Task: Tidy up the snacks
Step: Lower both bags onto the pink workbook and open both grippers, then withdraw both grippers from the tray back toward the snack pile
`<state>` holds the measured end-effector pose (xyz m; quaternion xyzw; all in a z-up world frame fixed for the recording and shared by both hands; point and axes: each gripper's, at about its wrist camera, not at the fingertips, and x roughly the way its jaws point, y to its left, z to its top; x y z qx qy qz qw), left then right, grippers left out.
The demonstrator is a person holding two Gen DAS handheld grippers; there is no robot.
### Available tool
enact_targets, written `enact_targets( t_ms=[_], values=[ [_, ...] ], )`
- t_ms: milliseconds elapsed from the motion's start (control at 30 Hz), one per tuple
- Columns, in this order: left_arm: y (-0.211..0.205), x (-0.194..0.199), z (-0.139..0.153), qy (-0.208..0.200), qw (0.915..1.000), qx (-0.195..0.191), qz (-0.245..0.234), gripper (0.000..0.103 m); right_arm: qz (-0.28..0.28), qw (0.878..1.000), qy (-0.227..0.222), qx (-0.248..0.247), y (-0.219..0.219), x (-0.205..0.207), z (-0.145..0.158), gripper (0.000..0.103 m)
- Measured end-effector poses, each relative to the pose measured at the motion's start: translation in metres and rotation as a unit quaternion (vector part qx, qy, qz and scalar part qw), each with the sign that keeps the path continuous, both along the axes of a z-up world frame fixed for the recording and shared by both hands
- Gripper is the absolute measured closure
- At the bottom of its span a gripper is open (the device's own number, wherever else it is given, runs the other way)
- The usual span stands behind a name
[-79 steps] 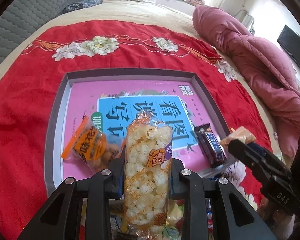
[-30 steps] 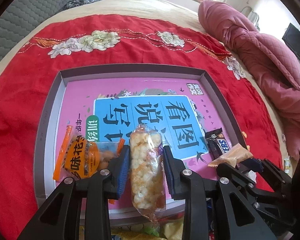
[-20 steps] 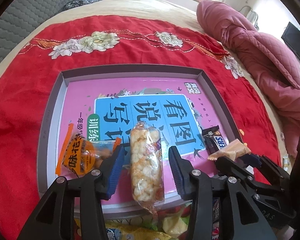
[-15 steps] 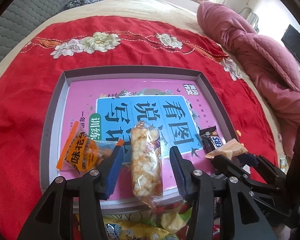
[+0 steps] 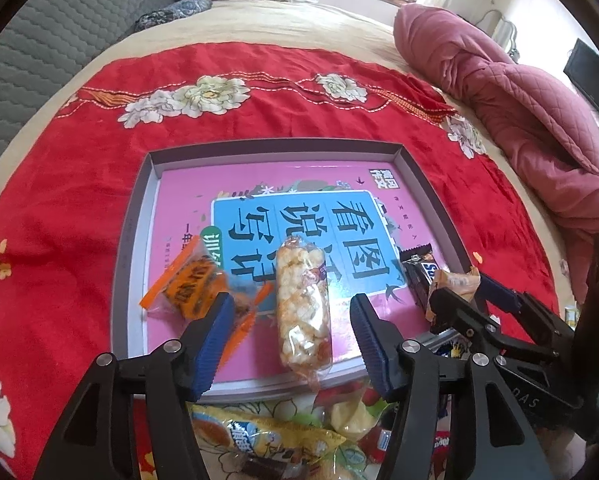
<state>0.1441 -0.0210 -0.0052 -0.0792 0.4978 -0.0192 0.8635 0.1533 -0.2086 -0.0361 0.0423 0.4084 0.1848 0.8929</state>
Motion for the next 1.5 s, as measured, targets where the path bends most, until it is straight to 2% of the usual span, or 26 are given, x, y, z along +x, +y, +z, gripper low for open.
enact_targets(
  t_ms=[167, 267, 600, 867, 1500],
  values=[
    [0.003, -0.005, 0.004, -0.002, 1.0000, 0.002, 0.003, 0.036, 0.005, 1.000, -0.015, 0.003, 0.001, -0.003, 0.006, 0.028],
    [0.003, -0.007, 0.006, -0.003, 1.0000, 0.004, 0.003, 0.035, 0.009, 1.000, -0.025, 0.008, 0.002, -0.005, 0.010, 0.023],
    [0.007, -0.021, 0.012, -0.002, 1.0000, 0.008, 0.005, 0.033, 0.021, 0.999, -0.043, 0.014, 0.005, -0.010, 0.018, 0.018],
    [0.015, -0.032, 0.022, 0.000, 0.9998, -0.021, 0.002, 0.033, 0.031, 0.997, -0.062, 0.028, 0.002, -0.019, 0.029, 0.017],
    [0.046, -0.060, 0.028, 0.002, 0.9995, -0.026, 0.019, 0.033, 0.030, 0.996, -0.079, 0.033, -0.012, -0.056, 0.042, 0.016]
  ],
)
